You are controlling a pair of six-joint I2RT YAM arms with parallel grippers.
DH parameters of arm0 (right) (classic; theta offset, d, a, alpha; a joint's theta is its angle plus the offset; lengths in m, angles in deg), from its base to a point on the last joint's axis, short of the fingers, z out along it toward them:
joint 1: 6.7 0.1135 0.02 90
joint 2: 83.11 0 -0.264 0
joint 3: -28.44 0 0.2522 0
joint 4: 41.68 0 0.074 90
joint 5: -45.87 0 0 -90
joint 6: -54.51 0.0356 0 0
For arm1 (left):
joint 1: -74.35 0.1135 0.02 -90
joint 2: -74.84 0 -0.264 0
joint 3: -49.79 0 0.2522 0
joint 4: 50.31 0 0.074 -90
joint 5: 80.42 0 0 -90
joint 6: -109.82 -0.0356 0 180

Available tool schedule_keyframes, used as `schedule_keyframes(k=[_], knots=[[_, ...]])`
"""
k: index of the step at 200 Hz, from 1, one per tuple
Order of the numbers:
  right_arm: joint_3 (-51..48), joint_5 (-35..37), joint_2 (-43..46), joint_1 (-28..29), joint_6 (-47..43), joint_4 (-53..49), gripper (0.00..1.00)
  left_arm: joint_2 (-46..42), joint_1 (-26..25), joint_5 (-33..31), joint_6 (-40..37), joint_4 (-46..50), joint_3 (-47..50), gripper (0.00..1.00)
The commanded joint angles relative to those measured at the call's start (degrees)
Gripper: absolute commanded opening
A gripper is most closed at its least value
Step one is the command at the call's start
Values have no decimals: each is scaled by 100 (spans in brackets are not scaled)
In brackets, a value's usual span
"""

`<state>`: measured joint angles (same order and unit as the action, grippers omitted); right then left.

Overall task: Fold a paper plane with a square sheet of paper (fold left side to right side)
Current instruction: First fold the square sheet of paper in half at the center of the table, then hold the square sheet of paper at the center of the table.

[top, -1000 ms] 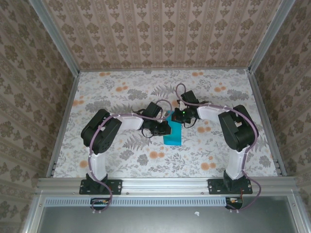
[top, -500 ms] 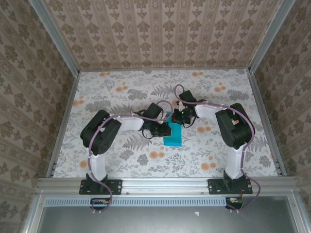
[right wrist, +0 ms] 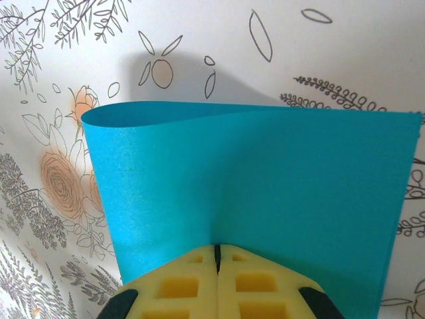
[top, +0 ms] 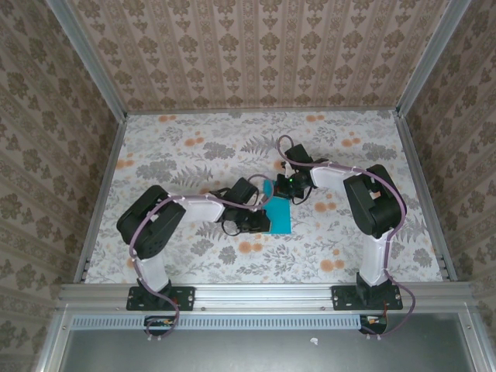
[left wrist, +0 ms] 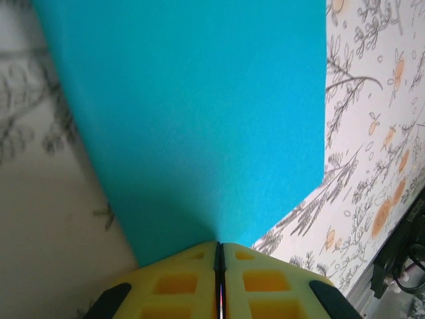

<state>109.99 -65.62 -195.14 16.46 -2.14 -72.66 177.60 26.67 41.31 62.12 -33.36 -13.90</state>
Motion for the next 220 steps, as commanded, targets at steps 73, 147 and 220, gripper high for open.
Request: schedule_keyframes(k=[73,147,220], knots=[[-27,256,-204,-3,-46,-353,0,-1045,286,352,374,-208,280,10],[-55,220,-178,11,-144,-364,0,-188,1217,737,-568,384,-854,11],[-45,189,-162,42,-196,-411,0,956,1139,984,-893,604,-1858,11]])
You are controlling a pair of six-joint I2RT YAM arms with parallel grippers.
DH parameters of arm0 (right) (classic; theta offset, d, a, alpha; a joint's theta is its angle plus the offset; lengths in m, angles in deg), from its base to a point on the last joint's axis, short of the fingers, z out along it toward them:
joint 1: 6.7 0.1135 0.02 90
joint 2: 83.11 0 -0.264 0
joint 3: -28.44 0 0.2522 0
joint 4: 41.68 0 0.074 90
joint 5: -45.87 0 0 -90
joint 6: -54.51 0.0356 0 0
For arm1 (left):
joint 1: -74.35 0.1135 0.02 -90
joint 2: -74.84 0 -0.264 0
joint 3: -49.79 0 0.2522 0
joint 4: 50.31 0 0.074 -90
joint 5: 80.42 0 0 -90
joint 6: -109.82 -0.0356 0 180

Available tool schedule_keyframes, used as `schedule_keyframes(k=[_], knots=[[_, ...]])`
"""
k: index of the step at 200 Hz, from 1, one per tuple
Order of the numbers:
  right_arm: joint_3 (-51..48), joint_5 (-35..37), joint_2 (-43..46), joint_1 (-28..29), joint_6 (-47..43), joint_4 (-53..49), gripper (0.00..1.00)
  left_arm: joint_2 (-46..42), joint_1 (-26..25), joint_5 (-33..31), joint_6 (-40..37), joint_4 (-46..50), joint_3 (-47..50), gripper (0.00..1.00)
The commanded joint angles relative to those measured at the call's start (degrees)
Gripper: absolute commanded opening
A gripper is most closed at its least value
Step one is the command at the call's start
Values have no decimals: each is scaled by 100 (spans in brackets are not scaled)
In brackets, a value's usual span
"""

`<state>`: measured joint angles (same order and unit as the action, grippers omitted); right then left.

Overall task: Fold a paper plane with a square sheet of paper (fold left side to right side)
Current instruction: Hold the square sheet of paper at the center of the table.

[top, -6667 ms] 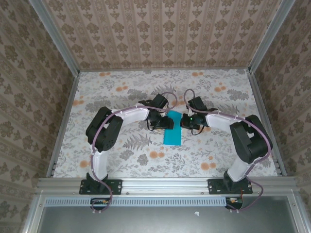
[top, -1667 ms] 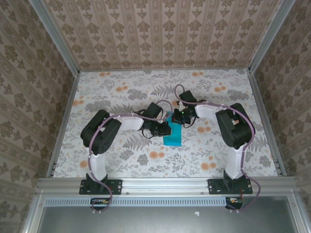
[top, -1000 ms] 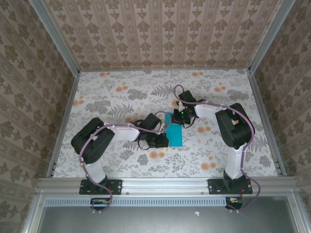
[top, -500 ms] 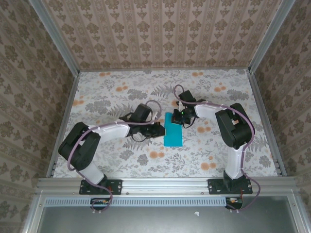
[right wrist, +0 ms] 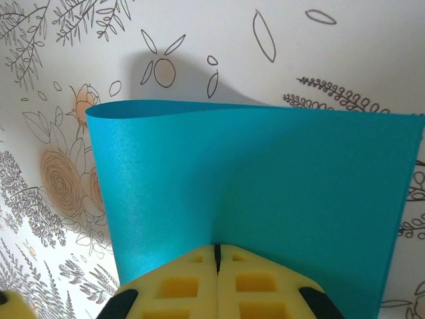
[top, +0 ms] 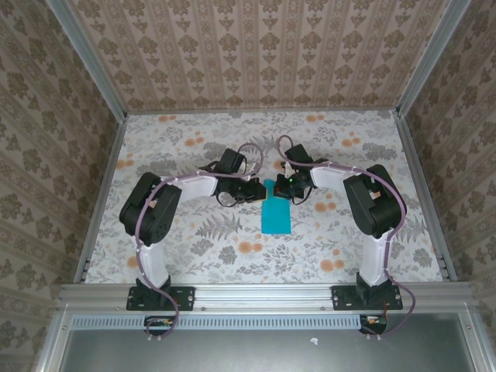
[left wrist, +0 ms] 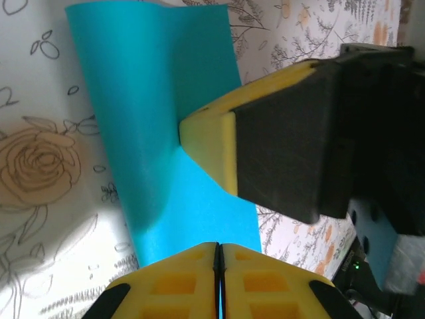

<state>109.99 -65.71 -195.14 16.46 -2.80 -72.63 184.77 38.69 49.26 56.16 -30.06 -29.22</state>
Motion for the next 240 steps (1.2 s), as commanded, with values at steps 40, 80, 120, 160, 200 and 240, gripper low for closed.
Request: schedule_keyframes(k=[40,80,120,160,200,240], knots=[[-60,197,-162,69,-152,-430,0,596,-133,107,-319,378,-600,11],[-38,198,-161,90,-166,-459,0,781,-168,-151,-282,558,-656,11],[-23,223,-162,106,-184,-492,0,815,-178,-373,-257,617,-562,10],[22,226,-150,110,-216,-494,0,830,-195,-532,-234,614,-417,10],[161,190,-42,102,-284,-437,1,850,-256,-686,-163,583,-247,9],[235,199,488,-3,-341,-305,6,829,-301,-746,-119,581,-149,9]])
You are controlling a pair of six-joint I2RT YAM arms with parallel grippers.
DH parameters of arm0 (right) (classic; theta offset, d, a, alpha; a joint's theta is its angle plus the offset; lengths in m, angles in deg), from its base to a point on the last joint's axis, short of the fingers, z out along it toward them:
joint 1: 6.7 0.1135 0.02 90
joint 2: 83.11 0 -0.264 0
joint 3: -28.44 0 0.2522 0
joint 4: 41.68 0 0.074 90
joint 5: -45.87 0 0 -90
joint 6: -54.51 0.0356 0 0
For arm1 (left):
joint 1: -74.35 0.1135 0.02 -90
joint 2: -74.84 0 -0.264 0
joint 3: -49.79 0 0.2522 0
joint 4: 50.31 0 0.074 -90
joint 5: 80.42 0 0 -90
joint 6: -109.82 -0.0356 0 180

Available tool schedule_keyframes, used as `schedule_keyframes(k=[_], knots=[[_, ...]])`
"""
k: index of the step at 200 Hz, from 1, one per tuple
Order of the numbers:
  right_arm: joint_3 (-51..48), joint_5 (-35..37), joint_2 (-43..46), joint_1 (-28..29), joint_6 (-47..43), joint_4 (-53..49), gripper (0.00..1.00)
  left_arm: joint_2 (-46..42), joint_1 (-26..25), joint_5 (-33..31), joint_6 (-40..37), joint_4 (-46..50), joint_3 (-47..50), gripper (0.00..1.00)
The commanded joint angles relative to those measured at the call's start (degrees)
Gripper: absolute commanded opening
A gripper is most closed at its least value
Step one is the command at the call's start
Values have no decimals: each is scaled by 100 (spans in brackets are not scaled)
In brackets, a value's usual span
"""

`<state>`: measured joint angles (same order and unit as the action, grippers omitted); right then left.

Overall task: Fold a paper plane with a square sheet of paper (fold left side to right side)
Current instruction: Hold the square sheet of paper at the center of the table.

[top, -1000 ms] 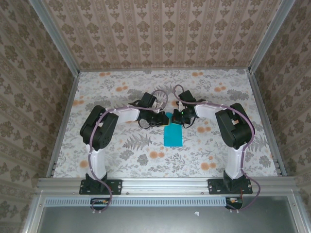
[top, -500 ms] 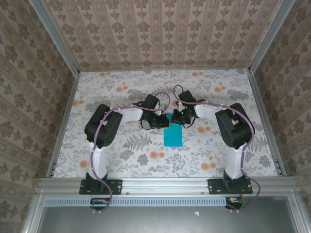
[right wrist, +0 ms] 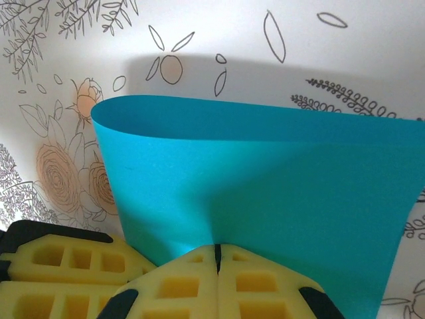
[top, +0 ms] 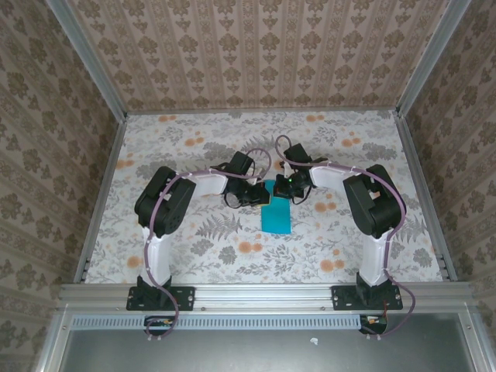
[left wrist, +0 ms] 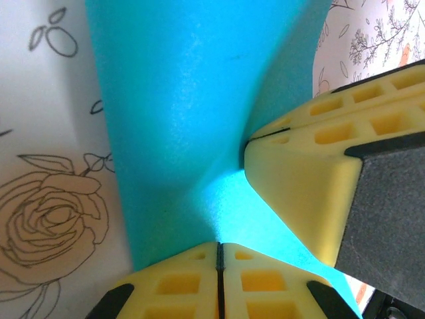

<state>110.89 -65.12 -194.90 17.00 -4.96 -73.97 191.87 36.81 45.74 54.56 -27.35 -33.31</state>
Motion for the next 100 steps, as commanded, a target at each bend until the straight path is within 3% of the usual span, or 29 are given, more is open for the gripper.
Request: schedule_keyframes(k=[1,40,100], knots=[[141,144,482,-58,-121,-163,6,118,-109,-392,37,311,262,9],[-240,370,1380,-151,-238,-489,20,65,-141,-434,44,332,254,9],[-1619,-323,2444,135,395,-291,10,12,-157,-486,33,398,229,9]])
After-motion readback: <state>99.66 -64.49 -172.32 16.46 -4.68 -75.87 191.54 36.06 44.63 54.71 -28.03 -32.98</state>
